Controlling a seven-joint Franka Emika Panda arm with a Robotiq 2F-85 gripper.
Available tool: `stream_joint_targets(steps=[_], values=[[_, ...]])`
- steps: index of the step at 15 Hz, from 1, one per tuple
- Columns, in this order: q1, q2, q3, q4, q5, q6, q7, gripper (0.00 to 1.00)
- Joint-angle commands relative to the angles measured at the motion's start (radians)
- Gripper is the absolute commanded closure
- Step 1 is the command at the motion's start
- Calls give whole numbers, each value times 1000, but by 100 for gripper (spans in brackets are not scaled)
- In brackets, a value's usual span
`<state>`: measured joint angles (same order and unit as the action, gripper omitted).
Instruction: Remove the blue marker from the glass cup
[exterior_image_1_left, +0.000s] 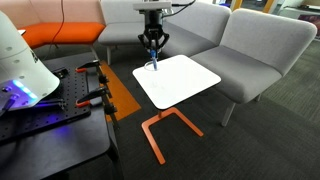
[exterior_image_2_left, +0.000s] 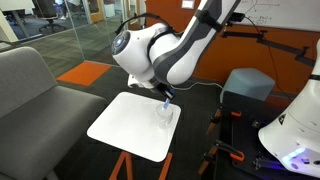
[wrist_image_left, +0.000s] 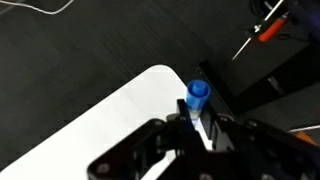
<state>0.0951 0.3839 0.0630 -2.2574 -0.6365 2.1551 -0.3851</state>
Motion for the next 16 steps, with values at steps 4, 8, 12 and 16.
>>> stream_joint_targets(steps=[4, 8, 12, 16], values=[[-108, -120, -6, -99, 105, 254, -63, 95], [-203, -34, 12, -67, 271, 510, -244, 95], [-371, 171, 160, 100, 480, 622, -603, 95], [-469, 412, 259, 388, 518, 493, -890, 95]])
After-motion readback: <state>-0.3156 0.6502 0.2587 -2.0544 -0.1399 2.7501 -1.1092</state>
